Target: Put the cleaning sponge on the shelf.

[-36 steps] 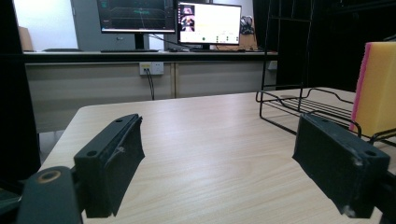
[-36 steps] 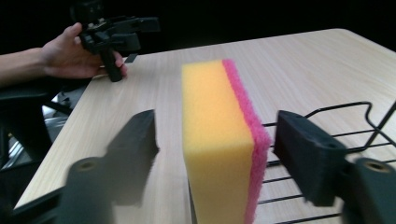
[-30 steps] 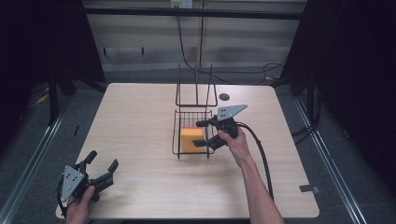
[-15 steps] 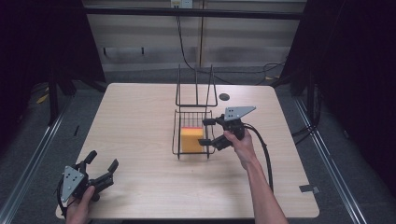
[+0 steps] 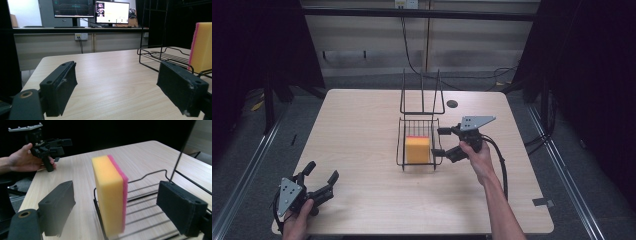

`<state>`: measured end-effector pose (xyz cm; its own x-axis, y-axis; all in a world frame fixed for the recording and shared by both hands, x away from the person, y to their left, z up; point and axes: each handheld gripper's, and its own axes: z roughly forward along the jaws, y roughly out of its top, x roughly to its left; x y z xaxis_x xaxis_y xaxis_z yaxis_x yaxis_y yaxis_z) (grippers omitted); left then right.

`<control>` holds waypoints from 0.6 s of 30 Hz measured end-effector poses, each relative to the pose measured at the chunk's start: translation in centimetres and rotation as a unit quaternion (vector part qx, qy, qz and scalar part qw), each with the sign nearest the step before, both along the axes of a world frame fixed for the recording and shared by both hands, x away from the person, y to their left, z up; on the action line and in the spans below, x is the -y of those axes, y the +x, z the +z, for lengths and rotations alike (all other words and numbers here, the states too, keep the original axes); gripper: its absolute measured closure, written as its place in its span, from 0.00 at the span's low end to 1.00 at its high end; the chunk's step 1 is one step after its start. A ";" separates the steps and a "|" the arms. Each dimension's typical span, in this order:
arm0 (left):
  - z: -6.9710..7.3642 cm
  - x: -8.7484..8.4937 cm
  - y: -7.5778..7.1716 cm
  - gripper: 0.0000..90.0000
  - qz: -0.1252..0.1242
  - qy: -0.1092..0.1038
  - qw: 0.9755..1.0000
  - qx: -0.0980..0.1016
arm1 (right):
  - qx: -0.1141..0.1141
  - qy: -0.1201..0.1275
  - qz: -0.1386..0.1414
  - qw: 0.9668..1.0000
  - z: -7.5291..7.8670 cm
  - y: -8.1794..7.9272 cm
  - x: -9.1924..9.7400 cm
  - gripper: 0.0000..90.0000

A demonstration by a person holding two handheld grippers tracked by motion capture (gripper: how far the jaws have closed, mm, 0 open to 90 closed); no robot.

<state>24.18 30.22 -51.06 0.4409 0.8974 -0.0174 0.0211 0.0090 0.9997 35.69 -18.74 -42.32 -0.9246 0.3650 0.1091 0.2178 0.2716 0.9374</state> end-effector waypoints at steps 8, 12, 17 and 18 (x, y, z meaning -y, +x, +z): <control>0.0 0.0 0.0 0.17 0.000 0.001 1.000 -0.001 | -0.002 0.008 -0.022 1.000 -0.1 -1.4 2.1 0.15; 0.0 0.0 0.0 0.17 0.001 0.000 1.000 -0.001 | 0.010 0.012 -0.029 0.999 0.1 -2.0 2.6 0.15; 0.0 0.0 0.0 0.17 0.003 0.001 1.000 -0.001 | 0.021 0.011 -0.042 0.999 0.3 -2.8 3.3 0.15; 0.0 0.0 0.0 0.17 0.003 0.000 1.000 -0.001 | 0.020 0.011 -0.046 0.999 0.3 -2.9 3.5 0.15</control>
